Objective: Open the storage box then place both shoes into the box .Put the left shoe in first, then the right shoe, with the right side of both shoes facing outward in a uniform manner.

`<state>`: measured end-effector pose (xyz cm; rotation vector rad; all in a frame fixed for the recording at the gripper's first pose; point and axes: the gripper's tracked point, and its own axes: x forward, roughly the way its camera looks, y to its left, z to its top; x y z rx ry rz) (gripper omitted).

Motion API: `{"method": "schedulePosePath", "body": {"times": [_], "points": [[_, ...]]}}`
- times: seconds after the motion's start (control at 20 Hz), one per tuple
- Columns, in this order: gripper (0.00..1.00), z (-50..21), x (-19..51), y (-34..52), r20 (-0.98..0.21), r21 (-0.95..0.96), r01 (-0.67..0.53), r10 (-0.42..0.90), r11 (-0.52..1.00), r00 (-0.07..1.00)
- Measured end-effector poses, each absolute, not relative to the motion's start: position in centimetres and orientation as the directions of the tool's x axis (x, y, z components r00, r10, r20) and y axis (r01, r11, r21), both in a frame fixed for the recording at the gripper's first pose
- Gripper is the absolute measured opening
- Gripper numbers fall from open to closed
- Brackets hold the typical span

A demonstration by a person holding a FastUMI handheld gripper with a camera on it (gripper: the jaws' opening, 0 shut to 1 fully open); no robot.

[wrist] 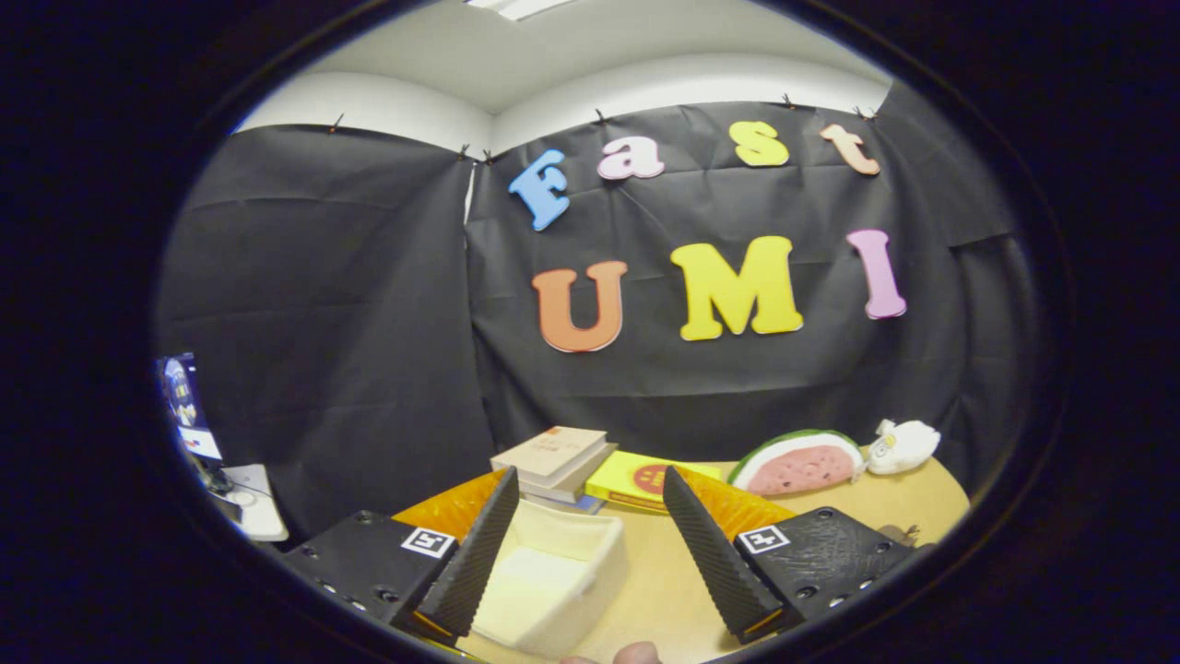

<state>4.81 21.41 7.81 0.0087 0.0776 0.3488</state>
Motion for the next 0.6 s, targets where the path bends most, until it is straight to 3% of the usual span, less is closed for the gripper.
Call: {"method": "schedulePosePath", "body": {"times": [0.3,0.6], "points": [[0.96,0.7,5.8,9.4,-0.204,-0.072,-0.198,0.179,0.978,0.962],[0.96,-8.1,7.6,3.7,-0.405,-0.047,-0.091,0.065,0.995,0.912]]}}
